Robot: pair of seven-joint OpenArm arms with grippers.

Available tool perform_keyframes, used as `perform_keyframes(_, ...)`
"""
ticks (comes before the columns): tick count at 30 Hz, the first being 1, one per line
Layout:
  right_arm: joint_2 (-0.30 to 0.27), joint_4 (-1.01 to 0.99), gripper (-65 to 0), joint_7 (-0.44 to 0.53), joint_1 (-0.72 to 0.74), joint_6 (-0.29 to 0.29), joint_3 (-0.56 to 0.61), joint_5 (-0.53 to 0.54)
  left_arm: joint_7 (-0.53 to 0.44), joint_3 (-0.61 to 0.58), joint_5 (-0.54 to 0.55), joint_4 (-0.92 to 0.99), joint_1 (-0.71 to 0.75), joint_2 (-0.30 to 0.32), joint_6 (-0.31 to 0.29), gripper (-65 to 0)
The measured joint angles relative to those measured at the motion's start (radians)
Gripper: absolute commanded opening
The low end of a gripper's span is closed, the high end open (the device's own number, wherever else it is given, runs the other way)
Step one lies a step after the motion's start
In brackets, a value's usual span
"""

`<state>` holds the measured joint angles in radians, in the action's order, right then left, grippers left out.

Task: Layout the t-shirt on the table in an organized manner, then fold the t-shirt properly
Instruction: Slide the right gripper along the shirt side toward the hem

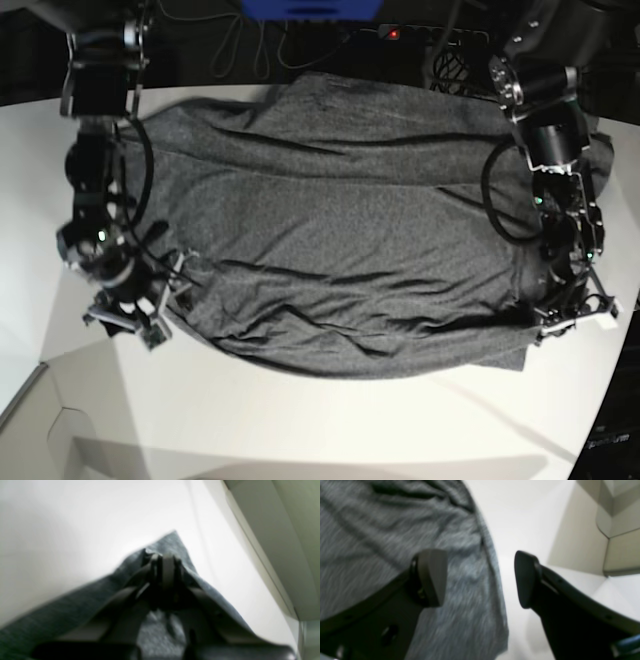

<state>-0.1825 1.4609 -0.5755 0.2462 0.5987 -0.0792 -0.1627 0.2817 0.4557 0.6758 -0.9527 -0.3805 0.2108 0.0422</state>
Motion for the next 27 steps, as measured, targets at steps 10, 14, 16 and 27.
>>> perform_keyframes(10,0.045,-0.441,-21.3,0.094,0.237,-0.007,0.001,0.000,0.008,-0.007,-0.002,0.005,-0.003,0.024,-0.001,-64.8)
perform_keyframes(14,0.034,-0.578,-21.4,0.202,0.275,-0.008,0.002,0.001,0.008,-0.008,-0.002,0.005,-0.003,0.022,-0.001,-64.8)
perform_keyframes(16,0.021,-0.642,-21.4,0.246,0.291,-0.011,0.002,-0.001,0.008,-0.008,-0.002,0.005,-0.003,0.022,0.000,-64.8)
perform_keyframes(27,-0.008,-0.814,-21.5,0.418,0.319,-0.196,0.005,-0.005,0.006,-0.008,-0.002,0.005,-0.016,0.021,-0.001,-64.8)
